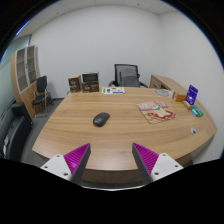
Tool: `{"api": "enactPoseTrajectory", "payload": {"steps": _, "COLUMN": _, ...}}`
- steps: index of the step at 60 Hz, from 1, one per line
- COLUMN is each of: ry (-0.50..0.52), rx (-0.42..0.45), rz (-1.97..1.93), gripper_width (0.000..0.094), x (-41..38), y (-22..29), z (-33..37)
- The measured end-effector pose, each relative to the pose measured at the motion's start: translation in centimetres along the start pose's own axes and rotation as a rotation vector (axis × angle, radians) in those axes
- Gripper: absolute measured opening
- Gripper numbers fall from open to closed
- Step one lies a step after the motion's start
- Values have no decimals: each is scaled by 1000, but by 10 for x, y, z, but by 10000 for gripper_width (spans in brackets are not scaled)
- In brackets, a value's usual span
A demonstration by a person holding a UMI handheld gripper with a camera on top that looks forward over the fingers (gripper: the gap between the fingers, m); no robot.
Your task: Arrange mouse
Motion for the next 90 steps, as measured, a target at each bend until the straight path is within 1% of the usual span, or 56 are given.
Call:
{"api": "enactPoseTrajectory", "payload": {"steps": 8, "ry": -9, "rx": -8, "rz": 3, "gripper_width": 868, "x": -22, "y": 0, "z": -22}}
{"api": "enactPoseTrajectory", "payload": {"steps": 18, "ry": -12, "rx": 3, "rz": 3, "gripper_width": 868, "x": -46, "y": 2, "z": -51}}
{"api": "enactPoseTrajectory", "payload": {"steps": 29, "ry": 6, "rx": 9, "rz": 17, "gripper_width": 867, "x": -69, "y": 1, "z": -87}}
{"api": "enactPoseTrajectory", "payload": {"steps": 41, "ry": -17, "rx": 10, "rz": 45, "gripper_width": 866, "x": -85, "y": 4, "z": -138}}
{"api": "enactPoseTrajectory", "payload": {"steps": 62, "ry": -49, "rx": 4, "rz": 62, "gripper_width": 869, "x": -98, "y": 31, "z": -223}}
{"api": "enactPoseTrajectory", "payload": {"steps": 77, "ry": -38, "rx": -12, "rz": 45, "gripper_width": 868, "x": -105, "y": 46, "z": -253}}
{"api": "enactPoseTrajectory", "payload": {"steps": 88, "ry": -26, "rx": -11, "rz": 38, "gripper_width": 836, "x": -111, "y": 48, "z": -261}}
{"api": "enactPoseTrajectory", "payload": {"steps": 90, "ry": -23, "rx": -12, "rz": 37, "gripper_width": 816, "x": -112, "y": 49, "z": -261}}
Point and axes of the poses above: the point between the fingertips, and its own axes, seen from behind it with the camera up: x to the right, y up, z backward, against the way the camera looks, the point moved 7 cm from there along z, backward, against the way the camera looks, and after that the axes turned 9 degrees about -y, right-handed, at the moved point
